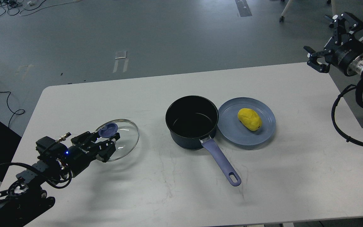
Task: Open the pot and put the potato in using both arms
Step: 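Lower the lid onto the table nearer the robot, left gripper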
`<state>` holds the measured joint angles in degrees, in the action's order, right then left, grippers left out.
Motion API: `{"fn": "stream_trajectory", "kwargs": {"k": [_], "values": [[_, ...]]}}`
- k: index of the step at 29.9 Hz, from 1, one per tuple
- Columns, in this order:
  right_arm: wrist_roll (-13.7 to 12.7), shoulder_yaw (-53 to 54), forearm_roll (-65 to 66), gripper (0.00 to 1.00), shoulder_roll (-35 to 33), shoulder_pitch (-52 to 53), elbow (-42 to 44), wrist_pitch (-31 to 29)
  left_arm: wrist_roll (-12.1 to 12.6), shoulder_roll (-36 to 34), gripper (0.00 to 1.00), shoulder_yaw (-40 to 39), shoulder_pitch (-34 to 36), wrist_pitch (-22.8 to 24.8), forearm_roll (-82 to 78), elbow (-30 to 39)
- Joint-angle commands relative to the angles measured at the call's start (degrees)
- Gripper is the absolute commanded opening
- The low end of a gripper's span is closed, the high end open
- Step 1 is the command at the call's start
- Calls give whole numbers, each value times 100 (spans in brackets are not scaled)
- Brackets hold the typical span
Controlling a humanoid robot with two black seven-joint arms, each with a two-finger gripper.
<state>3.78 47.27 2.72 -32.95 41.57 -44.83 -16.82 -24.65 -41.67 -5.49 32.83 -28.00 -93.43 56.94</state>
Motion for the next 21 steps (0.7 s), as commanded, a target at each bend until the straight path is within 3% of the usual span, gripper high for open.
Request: {"fn": "stream_trajectory", "kwargs": {"k": [1,6,21], "values": [[0,-7,0,100,-1,0,1,12,4,1,41,13,-40,0,0,-8],[0,-7,0,100,-45,0,-8,12,4,9,58,4,-110,0,9,-8],[0,-33,0,100,-229,26,-43,3,-5,132,89,4,-111,0,53,-130]]}}
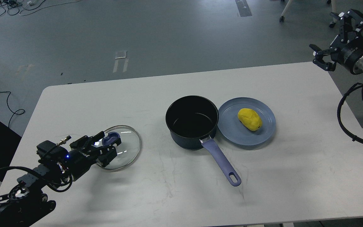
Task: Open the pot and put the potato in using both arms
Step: 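Lower the lid onto the table nearer the robot, left gripper, then release the lid and raise the left gripper away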
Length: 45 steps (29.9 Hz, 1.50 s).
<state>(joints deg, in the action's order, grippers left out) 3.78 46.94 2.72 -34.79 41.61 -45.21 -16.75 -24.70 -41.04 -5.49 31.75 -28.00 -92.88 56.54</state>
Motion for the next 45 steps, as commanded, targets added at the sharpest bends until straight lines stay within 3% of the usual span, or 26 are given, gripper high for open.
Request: {"fn": "stream_trajectory", "kwargs": {"k": [1,2,6,8,13,17,19,20,25,26,28,29,31,34,39,45], "values": [[0,-1,0,100,-54,32,-5,-4,1,79,92,4,-3,0,-2,-99],[0,-1,0,100,-71,49,-5,-12,-8,79,96,4,15,0,6,-108],[0,-1,0,100,-71,84,-14,-30,-96,18,97,-57,94,0,103,-90],[0,-1,0,100,-63,102,-14,-30,-323,-87,98,-84,172,0,356,-29],[0,-10,9,100,-63,172,-75,-30,-330,-483,98,-84,770,0,1060,6],[0,-19,79,100,-71,190,-207,-39,-330,-825,98,-110,1700,0,2112,391],[0,-27,97,100,-71,199,-286,-39,-330,-940,98,-171,2008,582,2588,542],[0,-27,105,100,-80,207,-347,-48,-330,-940,98,-328,2262,1142,3252,595],[0,-36,481,100,-150,357,-541,-56,-290,-669,98,-900,2966,2857,6161,543],[0,-36,483,100,-151,357,-541,-56,-289,-668,98,-901,2968,2861,6167,543],[0,-36,1052,100,-151,392,-672,-56,602,-449,98,-1128,3073,3351,7278,490],[0,-36,1203,100,-142,392,-708,-56,851,-413,98,-1208,3074,3440,7519,481],[52,-36,1799,100,-142,401,-918,-56,1720,-256,98,-1585,3047,3765,8422,490],[96,-36,2492,100,-142,401,-1120,-56,2214,-80,98,-1806,2969,4029,9083,490],[245,-264,3927,100,-124,436,-1376,-56,2365,87,98,-1947,2714,4188,9402,613],[913,-1134,5387,100,-133,849,-1429,5,2347,474,98,-2272,2406,4197,9419,604]]}}
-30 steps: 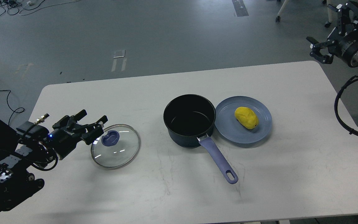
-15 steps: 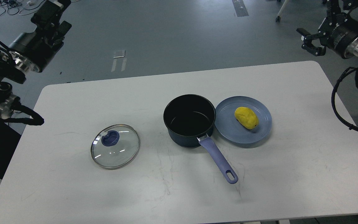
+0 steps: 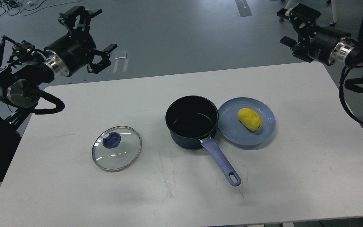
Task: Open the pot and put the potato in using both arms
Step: 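Move the right gripper down to the yellow potato on the plate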
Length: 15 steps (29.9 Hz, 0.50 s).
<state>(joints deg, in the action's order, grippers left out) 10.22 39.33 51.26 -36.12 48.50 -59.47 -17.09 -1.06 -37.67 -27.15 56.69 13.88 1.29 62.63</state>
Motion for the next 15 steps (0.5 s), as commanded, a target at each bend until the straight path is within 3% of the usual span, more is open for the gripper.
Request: {"fn": "stream_trajectory", "kwargs": {"k": [1,7,11,15], "values": [[340,-469,665,100,0,195,-3,48,-34,155,98,-115,-88,9,11,-14],[806,-1304,1851,100,-9,292,-3,513,-61,225,98,-334,-88,150,12,-75],[1289,-1936,2730,100,44,415,15,724,-61,208,98,-343,-141,212,3,-102],[1352,-2200,2864,100,79,415,32,742,-61,164,98,-335,-220,211,-50,-102]]}}
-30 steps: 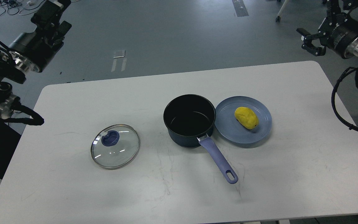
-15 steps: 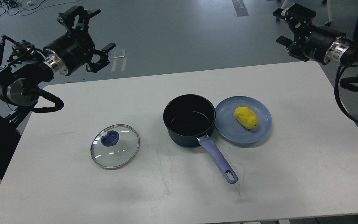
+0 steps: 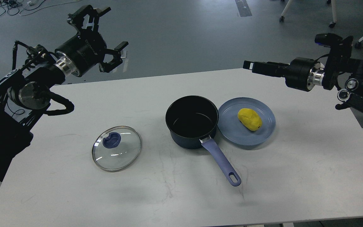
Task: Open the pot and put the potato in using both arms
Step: 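Move the right gripper down to the yellow potato on the plate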
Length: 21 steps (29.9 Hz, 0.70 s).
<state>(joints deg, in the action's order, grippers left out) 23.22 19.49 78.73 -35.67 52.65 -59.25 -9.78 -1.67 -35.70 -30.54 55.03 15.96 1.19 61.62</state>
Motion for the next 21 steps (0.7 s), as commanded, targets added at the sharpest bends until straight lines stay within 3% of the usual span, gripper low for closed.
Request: {"fn": "stream_trajectory", "kwargs": {"k": [1,12,21], "values": [[51,-296,133,100,51,-1,10,20,0,-42,98,4,-54,3,-39,-1],[42,-1192,608,99,490,-9,625,450,-167,-157,98,4,-221,91,-57,8],[-2,-1527,608,98,929,-62,1082,635,-167,-201,98,-5,-221,170,-57,8]]}}
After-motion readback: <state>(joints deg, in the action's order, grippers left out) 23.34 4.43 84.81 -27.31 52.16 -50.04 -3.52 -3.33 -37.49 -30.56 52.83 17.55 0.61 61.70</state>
